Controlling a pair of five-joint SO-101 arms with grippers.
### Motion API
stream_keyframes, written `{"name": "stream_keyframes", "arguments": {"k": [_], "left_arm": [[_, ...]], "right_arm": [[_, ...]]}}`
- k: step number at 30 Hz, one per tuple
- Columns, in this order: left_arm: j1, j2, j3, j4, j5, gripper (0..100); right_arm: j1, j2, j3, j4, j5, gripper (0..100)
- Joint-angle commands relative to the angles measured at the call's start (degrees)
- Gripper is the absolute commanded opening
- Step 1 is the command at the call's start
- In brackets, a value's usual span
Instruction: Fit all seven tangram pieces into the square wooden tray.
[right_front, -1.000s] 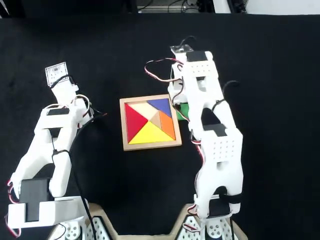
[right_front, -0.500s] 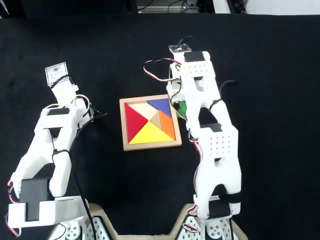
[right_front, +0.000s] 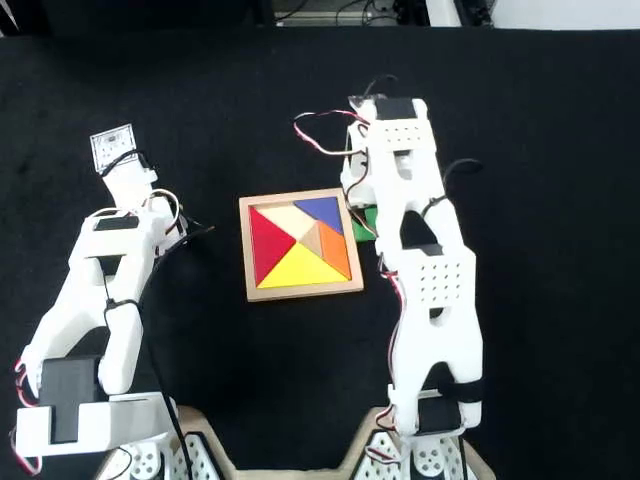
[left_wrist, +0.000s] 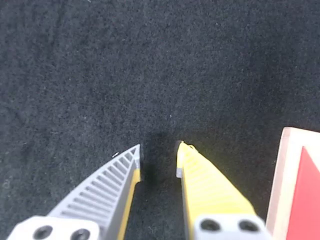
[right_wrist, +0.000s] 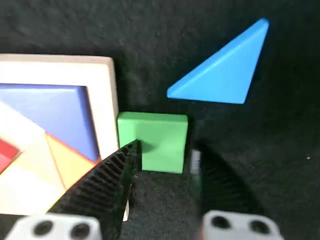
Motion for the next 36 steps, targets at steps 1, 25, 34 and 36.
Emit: {"name": "stream_keyframes", "arguments": {"k": [1,25,34,36], "left_arm": [[0.75,-0.26,-0.31,-1.58,-0.62,13],[0.75,-0.26,-0.31,-1.67,-0.62,13],[0.75,-0.26,-0.31,-1.58,-0.62,13],[0.75,-0.26,-0.31,-1.58,-0.62,13]], "right_arm": [[0.70,-1.19,-2.15,2.29,1.67,32.6],[-1.93,-18.77,26.15,-15.38,2.46,34.9],[-3.34,-12.70,18.42,-14.24,2.55,34.9],[-3.60,-11.38,17.54,-14.15,2.55,34.9]]}}
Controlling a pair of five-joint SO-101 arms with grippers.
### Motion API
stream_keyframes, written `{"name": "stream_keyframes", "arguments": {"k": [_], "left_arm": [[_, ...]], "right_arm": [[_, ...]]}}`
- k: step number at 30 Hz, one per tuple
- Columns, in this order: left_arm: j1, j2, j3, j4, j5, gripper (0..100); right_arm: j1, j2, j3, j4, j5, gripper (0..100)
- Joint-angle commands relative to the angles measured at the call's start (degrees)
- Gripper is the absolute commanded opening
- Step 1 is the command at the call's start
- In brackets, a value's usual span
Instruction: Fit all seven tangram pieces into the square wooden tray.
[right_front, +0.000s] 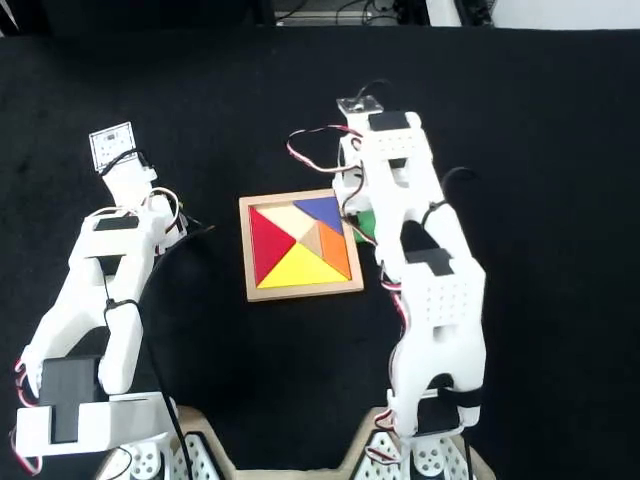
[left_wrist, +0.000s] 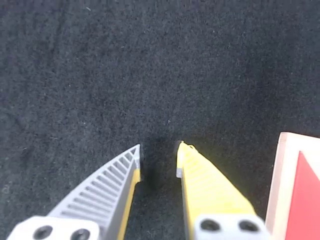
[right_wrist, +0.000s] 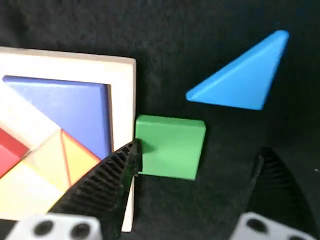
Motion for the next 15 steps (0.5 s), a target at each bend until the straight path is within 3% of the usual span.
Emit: {"name": "stream_keyframes", "arguments": {"k": [1,15], "left_arm": [[0.75,-0.26,-0.31,-0.79,-0.62,13],[0.75,-0.26,-0.31,-0.79,-0.62,13]], "right_arm": [[-1.41,1.10,-4.35,0.53,0.62,34.9],[4.13,6.46,-7.16,3.96,0.62,34.9]]}}
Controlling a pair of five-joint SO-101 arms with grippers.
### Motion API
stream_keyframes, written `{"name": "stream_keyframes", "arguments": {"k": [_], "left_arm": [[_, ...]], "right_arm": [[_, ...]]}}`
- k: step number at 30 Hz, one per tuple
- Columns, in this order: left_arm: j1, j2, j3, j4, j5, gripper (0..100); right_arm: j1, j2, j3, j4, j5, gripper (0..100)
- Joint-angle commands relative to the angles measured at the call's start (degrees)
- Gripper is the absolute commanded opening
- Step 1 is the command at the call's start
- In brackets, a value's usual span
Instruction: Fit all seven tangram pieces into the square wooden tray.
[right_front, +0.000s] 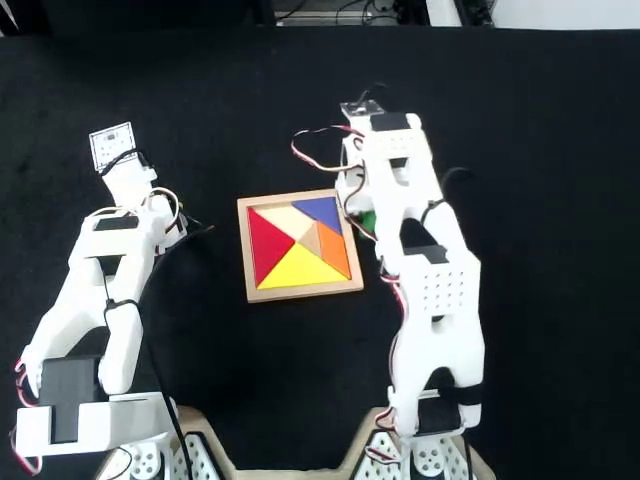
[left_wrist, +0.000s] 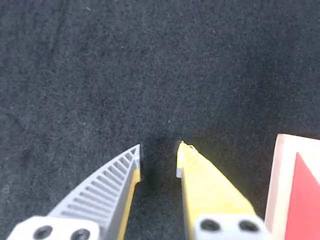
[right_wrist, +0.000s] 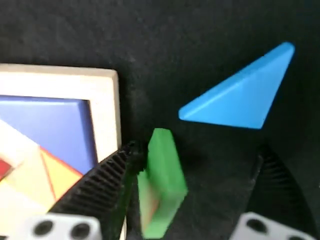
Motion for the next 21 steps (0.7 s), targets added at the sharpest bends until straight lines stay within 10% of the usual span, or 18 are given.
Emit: {"name": "stream_keyframes", "arguments": {"k": [1,9,21], "left_arm": [[0.75,-0.26,-0.31,-0.79,-0.62,13],[0.75,-0.26,-0.31,-0.79,-0.62,13],[0.75,-0.26,-0.31,-0.88,-0.62,13]], "right_arm": [[2.81,0.13,-1.27,2.02,0.35,34.8],[2.90,0.04,-1.19,2.20,0.35,7.4],[3.08,-0.04,-1.63,2.20,0.35,6.4]]}}
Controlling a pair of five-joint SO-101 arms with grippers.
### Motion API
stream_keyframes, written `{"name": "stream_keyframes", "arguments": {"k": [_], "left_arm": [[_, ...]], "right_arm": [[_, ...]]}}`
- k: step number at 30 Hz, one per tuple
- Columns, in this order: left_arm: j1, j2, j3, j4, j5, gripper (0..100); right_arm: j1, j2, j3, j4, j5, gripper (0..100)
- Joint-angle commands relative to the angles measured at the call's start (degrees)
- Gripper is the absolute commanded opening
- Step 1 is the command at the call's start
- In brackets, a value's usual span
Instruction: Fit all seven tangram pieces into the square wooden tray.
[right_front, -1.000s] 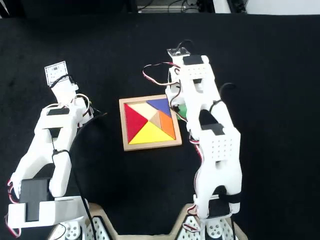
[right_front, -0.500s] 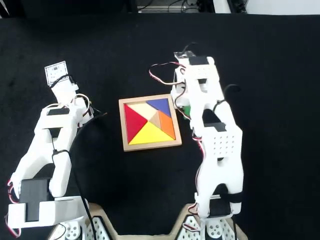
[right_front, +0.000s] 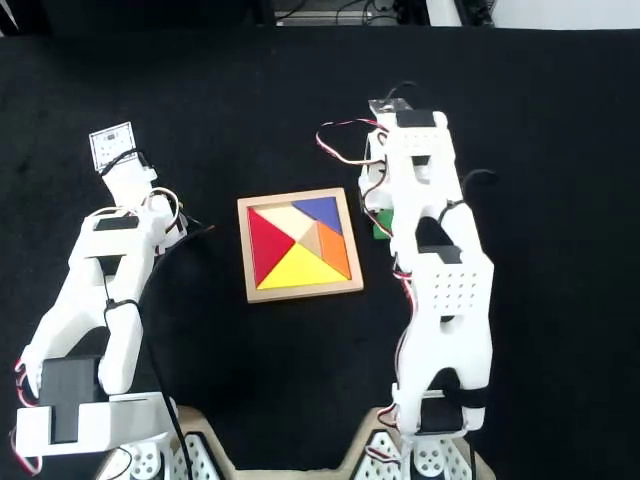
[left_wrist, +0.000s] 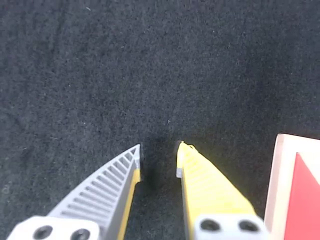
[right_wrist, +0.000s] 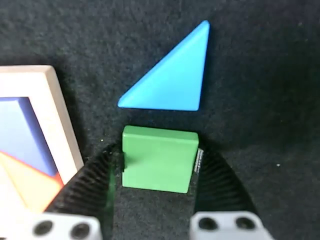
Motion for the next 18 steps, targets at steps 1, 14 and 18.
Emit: {"name": "stream_keyframes", "arguments": {"k": [1,14,18], "left_arm": [[0.75,-0.26,-0.31,-0.88,-0.62,13],[0.75,-0.26,-0.31,-0.88,-0.62,13],[0.75,-0.26,-0.31,-0.79,-0.62,13]], "right_arm": [[-0.62,-0.22,-1.45,1.41,0.26,6.4],[-13.80,-18.24,-3.30,10.37,-5.10,6.4],[-20.22,-16.57,-4.35,7.38,-8.09,6.4]]}}
